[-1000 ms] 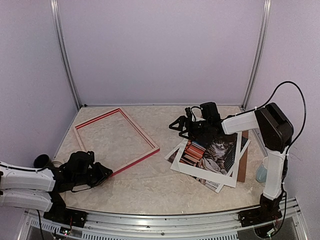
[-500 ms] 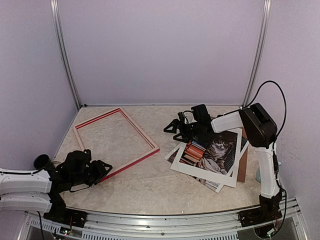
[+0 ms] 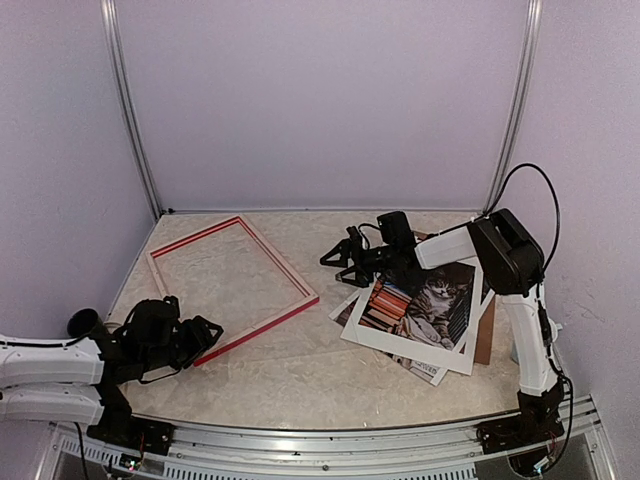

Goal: Put the photo into the frame
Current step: Pick up the glass panel from the frame body, then move the frame body to the center of the board.

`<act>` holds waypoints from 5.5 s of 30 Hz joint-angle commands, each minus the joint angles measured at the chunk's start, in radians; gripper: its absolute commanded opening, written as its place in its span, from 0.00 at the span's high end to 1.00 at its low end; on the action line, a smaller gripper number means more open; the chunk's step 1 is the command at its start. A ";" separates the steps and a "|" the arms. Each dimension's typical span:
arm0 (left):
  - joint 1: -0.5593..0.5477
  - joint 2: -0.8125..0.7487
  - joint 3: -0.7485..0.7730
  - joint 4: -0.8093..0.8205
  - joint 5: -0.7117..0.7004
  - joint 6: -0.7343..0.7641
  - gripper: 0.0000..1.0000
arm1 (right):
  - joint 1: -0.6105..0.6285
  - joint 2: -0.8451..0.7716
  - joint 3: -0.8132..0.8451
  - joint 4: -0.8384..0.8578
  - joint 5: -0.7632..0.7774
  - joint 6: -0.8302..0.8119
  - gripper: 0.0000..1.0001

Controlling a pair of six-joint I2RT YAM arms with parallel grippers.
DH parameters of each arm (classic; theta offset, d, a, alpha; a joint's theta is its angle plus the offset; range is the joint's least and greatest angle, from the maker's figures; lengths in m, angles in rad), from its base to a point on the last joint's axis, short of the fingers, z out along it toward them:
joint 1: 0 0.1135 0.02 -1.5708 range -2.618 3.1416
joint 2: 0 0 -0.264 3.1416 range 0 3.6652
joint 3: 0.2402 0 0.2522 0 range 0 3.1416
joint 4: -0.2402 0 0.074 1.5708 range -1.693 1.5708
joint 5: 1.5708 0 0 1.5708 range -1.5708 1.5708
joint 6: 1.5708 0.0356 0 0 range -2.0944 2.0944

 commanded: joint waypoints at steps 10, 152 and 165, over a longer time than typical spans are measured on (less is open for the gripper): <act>0.004 0.045 0.028 -0.032 -0.023 0.045 0.30 | 0.041 0.095 0.003 0.124 -0.122 0.134 0.08; -0.029 1.282 1.325 -0.439 -0.004 0.419 0.45 | -0.601 -1.228 -0.663 -0.128 -0.128 -0.085 1.00; -0.100 1.190 1.144 -0.355 0.055 0.395 0.59 | -0.600 -1.224 -0.654 -0.130 -0.127 -0.080 1.00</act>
